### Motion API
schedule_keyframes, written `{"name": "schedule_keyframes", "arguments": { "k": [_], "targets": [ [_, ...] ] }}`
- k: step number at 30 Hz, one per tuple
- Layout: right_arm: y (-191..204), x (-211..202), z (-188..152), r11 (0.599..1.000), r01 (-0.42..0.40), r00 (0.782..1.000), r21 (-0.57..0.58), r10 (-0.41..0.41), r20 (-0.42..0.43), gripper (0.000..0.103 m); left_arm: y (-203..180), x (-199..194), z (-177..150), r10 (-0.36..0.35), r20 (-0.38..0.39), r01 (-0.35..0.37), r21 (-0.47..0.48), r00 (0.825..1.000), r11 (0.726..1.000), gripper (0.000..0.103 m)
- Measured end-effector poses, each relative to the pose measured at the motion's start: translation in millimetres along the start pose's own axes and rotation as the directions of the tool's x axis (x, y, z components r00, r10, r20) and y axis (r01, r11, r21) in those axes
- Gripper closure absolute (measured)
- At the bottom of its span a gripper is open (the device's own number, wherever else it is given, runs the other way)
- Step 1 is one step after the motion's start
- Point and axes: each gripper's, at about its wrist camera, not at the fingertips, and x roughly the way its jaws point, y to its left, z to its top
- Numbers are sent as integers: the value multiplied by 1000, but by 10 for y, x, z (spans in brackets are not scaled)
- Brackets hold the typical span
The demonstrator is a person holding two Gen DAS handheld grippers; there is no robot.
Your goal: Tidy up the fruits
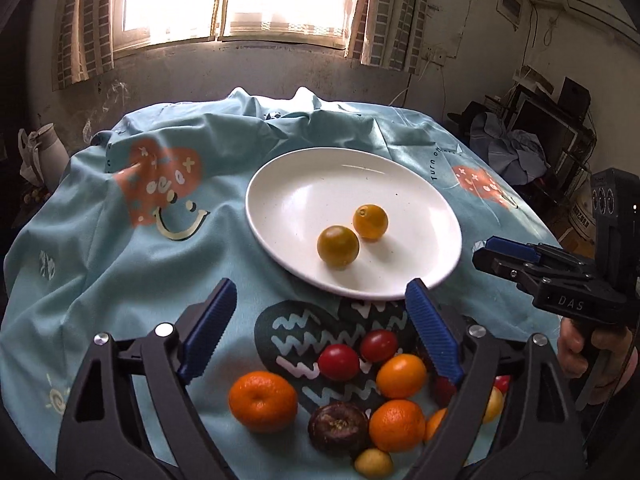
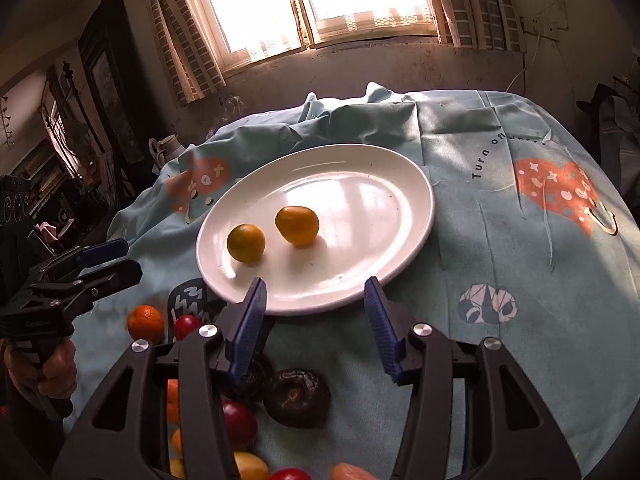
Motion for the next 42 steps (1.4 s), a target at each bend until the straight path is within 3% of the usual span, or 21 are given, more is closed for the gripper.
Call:
{"name": "schedule_keyframes", "arguments": {
  "k": [4,7,10,12,16,22,26,31,34,36,38,40,42],
  "targets": [
    [142,-226,-314,995,-56,998,-84,53,-47,51,27,-241,-418,-47,-4,47,-27,999,999,15],
    [387,-382,-552,968,-84,995,-238,71,-64,51,-98,-330,-671,-76,-12,76,39,997,996,15],
    [542,-397,-735,934,-116,990,-338,81,-115,51,-166,-343,-821,-24,-12,25,90,1000,996,15],
    [581,-363,-802,923,-123,987,-364,75,-144,51,-128,-333,-831,0,-10,1,83,1000,997,15],
    [611,-281,-862,914,-123,983,-387,59,-171,51,-21,-352,-807,-25,-7,25,28,1000,999,15],
    [679,-194,-956,894,-113,981,-434,30,-194,51,-22,-385,-806,-28,1,28,26,1000,999,15],
    [768,-163,-1028,861,-76,986,-502,-11,-168,52,-36,-411,-802,-26,10,25,32,1000,999,15],
    [839,-115,-1113,805,2,990,-593,-87,-114,62,-34,-412,-797,-20,11,19,33,1000,999,15],
    [855,-115,-1126,793,3,990,-609,-90,-112,66,-49,-405,-797,-32,3,32,41,999,999,15],
    [822,-135,-1098,809,-12,990,-588,-74,-122,66,-101,-396,-816,-66,-17,67,62,998,996,15],
    [724,-189,-992,856,-44,992,-514,-25,-127,67,-222,-409,-851,-136,-39,139,118,990,983,16],
    [573,-266,-854,911,-84,992,-404,39,-118,66,-407,-467,-921,-235,-62,242,202,970,949,21],
    [436,-313,-760,943,-98,992,-318,68,-104,66,-619,-518,-1015,-306,-97,321,299,947,899,39]
  ]
}}
